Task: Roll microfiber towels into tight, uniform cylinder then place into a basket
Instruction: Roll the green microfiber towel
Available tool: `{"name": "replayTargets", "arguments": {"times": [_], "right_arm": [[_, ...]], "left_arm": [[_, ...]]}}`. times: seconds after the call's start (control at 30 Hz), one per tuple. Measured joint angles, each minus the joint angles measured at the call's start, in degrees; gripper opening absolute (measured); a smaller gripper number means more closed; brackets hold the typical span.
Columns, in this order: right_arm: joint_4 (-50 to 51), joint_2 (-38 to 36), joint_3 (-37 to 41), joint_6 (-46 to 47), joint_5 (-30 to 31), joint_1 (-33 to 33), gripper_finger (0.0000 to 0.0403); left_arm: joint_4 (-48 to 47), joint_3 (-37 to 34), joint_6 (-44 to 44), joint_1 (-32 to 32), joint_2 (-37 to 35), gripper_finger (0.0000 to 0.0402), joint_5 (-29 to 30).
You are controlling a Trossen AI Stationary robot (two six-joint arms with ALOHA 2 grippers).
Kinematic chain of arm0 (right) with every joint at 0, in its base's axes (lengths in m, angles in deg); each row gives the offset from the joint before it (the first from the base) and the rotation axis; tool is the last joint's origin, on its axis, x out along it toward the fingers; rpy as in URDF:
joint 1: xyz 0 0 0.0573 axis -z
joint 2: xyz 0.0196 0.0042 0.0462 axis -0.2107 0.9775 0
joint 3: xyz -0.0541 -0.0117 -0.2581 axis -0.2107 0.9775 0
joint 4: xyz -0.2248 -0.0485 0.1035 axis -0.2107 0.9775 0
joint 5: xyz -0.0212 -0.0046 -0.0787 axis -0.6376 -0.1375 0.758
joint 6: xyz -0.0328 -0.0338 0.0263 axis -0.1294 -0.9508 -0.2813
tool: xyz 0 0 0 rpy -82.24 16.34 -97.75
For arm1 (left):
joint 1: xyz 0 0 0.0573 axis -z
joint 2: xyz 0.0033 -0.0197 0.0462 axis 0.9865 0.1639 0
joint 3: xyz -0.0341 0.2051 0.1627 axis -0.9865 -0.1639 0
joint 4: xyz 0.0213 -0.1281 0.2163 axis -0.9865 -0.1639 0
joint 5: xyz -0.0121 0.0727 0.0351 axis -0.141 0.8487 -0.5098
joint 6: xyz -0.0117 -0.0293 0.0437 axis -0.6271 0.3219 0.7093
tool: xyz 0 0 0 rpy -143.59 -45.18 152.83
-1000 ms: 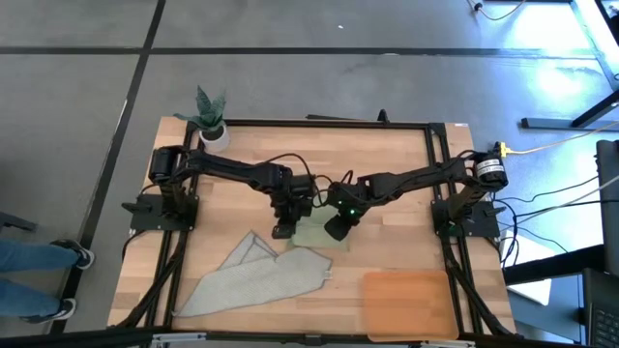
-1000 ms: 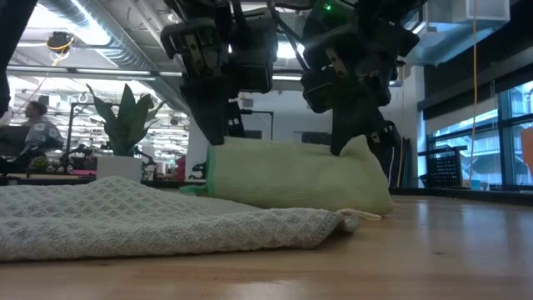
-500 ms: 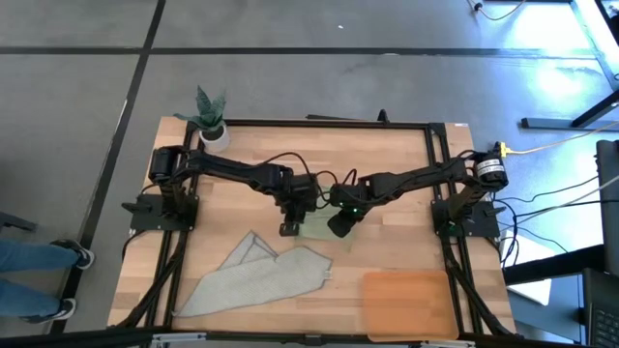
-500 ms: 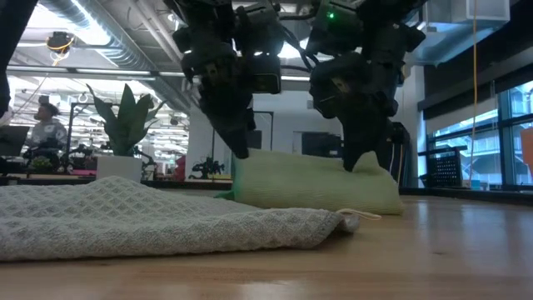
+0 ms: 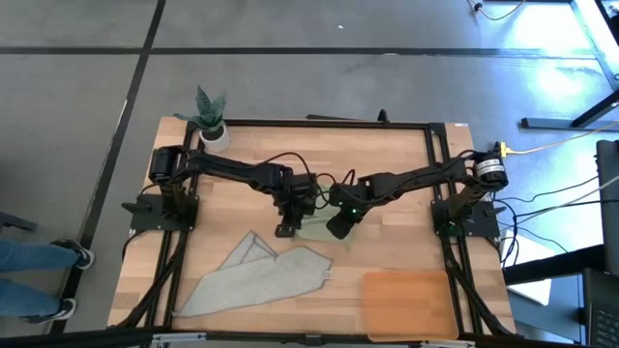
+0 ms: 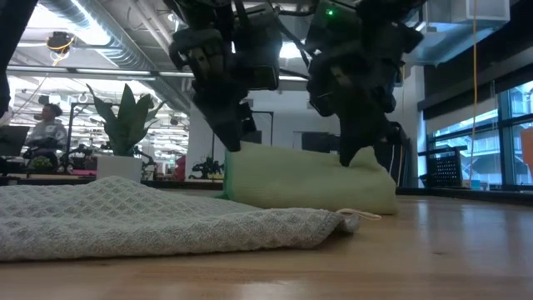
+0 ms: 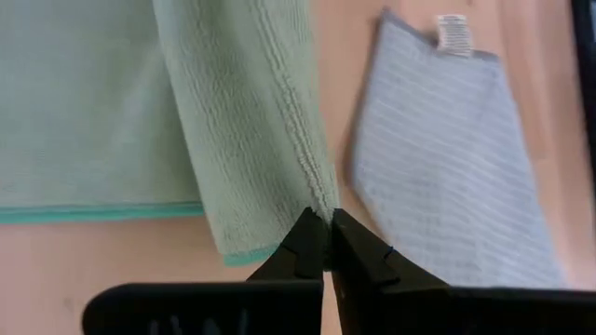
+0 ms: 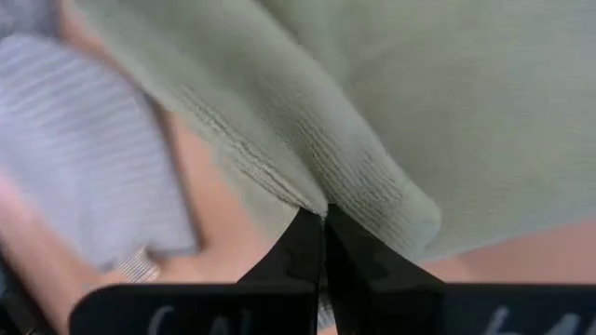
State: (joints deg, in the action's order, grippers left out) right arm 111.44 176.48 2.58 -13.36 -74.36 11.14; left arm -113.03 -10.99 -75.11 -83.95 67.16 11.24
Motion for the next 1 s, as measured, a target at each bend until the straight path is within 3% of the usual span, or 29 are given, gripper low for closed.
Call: {"name": "replayTargets", "arguments": {"times": [0.27, 0.5, 0.63, 0.83, 1.0], "right_arm": [[2.3, 0.0, 0.1, 1.1, 5.9, 0.0, 0.001], [4.1, 0.0, 0.2, 1.2, 8.8, 0.1, 0.001], [4.7, 0.0, 0.2, 1.2, 9.6, 0.1, 0.001], [3.1, -0.3, 0.0, -1.9, -4.9, 0.5, 0.001], [-1.2, -0.3, 0.0, -4.2, -11.4, -0.6, 0.001]], "left_arm": [[1.9, 0.0, 0.0, -0.3, 0.0, 0.0, 10.2], [5.5, -0.1, -0.4, 0.2, 0.0, 0.0, 14.8], [5.6, -0.1, -0.4, 0.2, 0.0, 0.0, 14.5], [2.6, 0.1, -0.4, 0.2, -0.5, 0.0, 6.0], [-1.2, 0.1, -0.3, 0.2, -0.5, 0.0, -0.8]]}}
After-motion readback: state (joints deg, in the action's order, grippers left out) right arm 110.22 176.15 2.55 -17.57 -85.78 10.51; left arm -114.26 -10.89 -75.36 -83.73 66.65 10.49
